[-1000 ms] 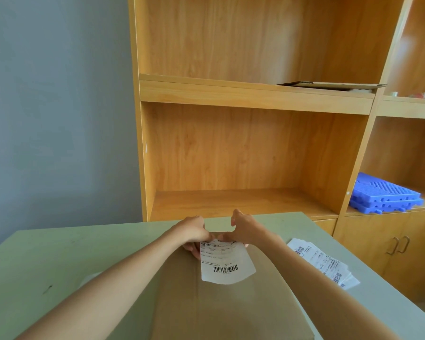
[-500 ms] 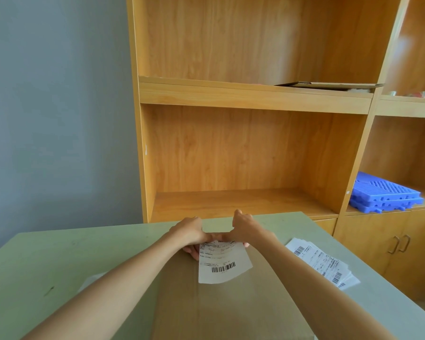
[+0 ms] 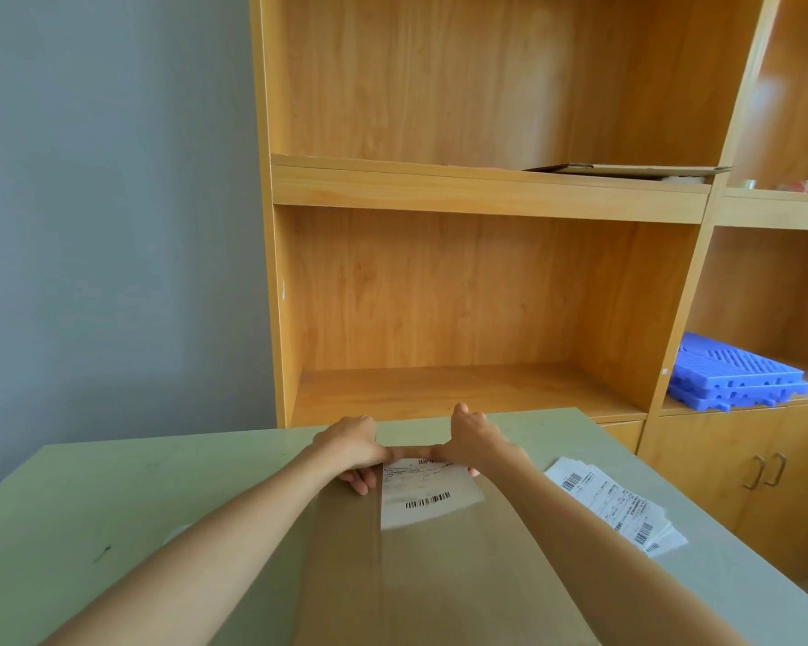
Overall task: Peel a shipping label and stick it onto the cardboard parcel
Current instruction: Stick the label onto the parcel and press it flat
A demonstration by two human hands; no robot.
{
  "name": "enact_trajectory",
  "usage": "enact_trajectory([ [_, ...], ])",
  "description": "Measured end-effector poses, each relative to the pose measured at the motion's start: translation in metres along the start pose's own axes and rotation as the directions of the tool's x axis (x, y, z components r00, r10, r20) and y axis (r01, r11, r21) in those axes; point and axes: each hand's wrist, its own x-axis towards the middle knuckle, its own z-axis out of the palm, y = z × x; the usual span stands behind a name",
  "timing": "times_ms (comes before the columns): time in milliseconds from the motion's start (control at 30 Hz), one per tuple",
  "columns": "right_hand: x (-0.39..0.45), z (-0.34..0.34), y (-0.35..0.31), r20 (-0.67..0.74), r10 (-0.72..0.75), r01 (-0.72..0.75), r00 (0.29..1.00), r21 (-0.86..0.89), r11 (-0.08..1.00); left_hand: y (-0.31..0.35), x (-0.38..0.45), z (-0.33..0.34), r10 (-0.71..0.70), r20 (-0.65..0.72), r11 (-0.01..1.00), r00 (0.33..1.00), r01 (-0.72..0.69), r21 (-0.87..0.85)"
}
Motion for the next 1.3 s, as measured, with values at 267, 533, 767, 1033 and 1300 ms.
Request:
enact_trajectory([
  [267,-0.006,-0.011,0.024,0.014,0.034,-0.036,0.999,0.124,0.992,-0.001,0.001,0.0,0.029,-0.011,1.0,1.0,-0.029,0.012],
  [533,-0.009,-0.006,0.024,-0.033,0.012,-0.01,0.999,0.045,0.999,0.001,-0.007,0.004,0.223,-0.186,0.904,0.957,-0.132,0.407],
  [767,-0.016,-0.001,0.017,-0.029,0.008,-0.009,1.0,-0.024,1.0,0.006,-0.009,0.015,0.433,-0.335,0.79,0.837,-0.173,0.587],
  [1033,-0.03,0.001,0.016,-0.046,-0.051,0.046,0.998,-0.11,0.993,0.004,-0.017,0.025,0.545,-0.345,0.768,0.764,-0.29,0.571],
  [1300,-0.04,0.002,0.018,0.02,-0.117,0.118,0.993,-0.101,0.988,0.001,-0.03,0.026,0.539,-0.293,0.763,0.79,-0.311,0.568],
])
